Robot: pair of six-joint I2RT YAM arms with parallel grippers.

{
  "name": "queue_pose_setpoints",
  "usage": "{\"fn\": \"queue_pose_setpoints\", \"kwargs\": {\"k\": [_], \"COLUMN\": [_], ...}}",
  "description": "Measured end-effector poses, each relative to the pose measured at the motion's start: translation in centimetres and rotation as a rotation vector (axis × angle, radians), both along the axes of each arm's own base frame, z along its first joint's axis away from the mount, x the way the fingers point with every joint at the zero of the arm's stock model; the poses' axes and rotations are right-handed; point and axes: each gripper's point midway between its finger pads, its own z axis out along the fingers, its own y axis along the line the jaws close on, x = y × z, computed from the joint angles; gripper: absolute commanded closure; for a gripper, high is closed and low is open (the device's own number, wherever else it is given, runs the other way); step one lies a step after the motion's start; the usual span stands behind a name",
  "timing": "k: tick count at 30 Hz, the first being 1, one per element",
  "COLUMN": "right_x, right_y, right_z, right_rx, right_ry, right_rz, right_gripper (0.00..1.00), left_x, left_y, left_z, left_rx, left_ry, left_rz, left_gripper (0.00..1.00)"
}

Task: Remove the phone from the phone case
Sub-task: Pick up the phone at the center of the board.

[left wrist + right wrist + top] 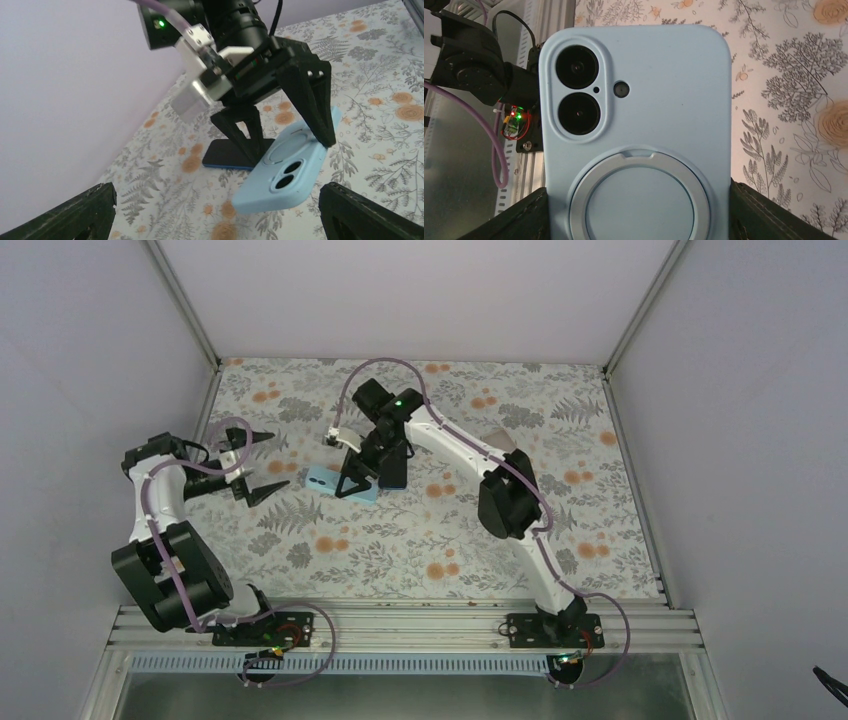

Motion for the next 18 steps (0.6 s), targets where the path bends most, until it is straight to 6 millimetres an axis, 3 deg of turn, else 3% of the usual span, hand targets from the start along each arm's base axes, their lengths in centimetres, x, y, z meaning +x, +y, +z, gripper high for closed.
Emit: {"fn": "queue_pose_setpoints", "kwargs": {"k": [7, 12, 18], "right_x": [0.7, 1.0, 1.2], "right_y": [-1.0, -1.2, -1.1], "right_z": [-0.4, 0.7, 0.9], "right_rx": [-0.03, -0.014, -0.011], "right_ry": [-0.02, -0.05, -0.071], "right_rz": [-0.026, -0.031, -0.033], "right_gripper": [0.47, 0.47, 0.47], "left_x": [1.6, 4.7, 8.2], "left_y": [0.5, 1.9, 2.7], "left_z": [3.3, 2.0, 2.7], "left_rx": [-0.004, 0.046, 0.014], "left_ry": [0.097, 0.415, 0.65], "left_rz": [0.032, 0.242, 0.418], "left_gripper": [0.0, 0.0, 0.0]}}
